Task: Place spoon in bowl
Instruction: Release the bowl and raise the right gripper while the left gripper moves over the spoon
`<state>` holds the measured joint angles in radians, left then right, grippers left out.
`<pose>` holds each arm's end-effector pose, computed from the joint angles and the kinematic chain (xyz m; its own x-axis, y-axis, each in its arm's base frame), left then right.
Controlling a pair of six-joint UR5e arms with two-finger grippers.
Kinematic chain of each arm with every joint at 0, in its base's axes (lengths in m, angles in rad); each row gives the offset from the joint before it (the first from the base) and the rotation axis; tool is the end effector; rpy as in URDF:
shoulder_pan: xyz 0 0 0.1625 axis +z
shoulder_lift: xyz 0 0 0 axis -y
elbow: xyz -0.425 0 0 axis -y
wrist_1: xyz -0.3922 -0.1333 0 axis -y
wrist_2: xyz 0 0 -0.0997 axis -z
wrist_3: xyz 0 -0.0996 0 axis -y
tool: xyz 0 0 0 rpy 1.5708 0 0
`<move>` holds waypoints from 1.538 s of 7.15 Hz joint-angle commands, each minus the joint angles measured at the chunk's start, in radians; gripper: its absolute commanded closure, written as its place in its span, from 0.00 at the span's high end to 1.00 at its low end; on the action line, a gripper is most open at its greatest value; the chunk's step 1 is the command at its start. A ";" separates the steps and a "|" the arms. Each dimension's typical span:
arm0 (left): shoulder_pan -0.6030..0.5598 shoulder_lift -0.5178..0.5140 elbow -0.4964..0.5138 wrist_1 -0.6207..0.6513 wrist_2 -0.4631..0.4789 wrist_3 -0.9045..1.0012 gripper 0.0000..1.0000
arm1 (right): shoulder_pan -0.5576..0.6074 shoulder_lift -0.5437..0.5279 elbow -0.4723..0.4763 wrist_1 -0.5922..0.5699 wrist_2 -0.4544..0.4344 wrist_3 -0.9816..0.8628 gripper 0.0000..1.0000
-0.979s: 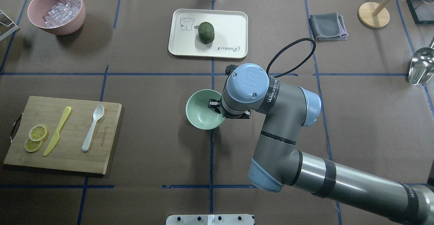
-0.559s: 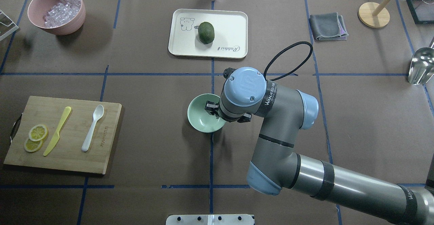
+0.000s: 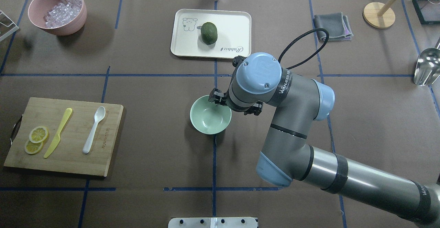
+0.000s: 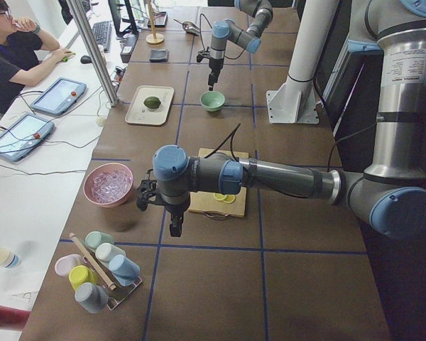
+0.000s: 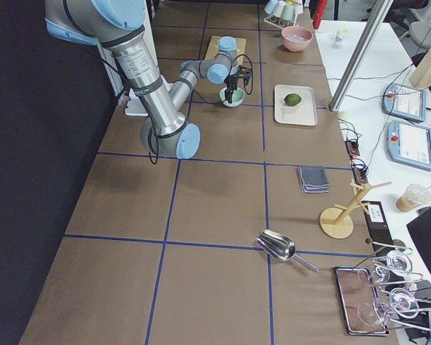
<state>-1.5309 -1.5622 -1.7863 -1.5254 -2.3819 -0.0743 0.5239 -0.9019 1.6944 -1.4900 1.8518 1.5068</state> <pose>-0.0415 -0.4917 0.5586 0.6845 0.0704 -0.7256 0.0115 0.9942 0.1072 -0.5327 -0.4298 0.2017 0.5740 0.2607 0.7763 -0.2604 0.9569 -0.1287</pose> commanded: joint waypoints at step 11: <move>0.860 -0.074 -0.138 -0.326 0.415 -0.956 1.00 | 0.577 -0.428 0.257 -0.279 0.379 -1.030 1.00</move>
<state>-0.7201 -1.6171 -1.9727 -1.8264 -2.0085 -1.0127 1.0272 -1.2664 1.9470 -1.7636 2.2016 0.6093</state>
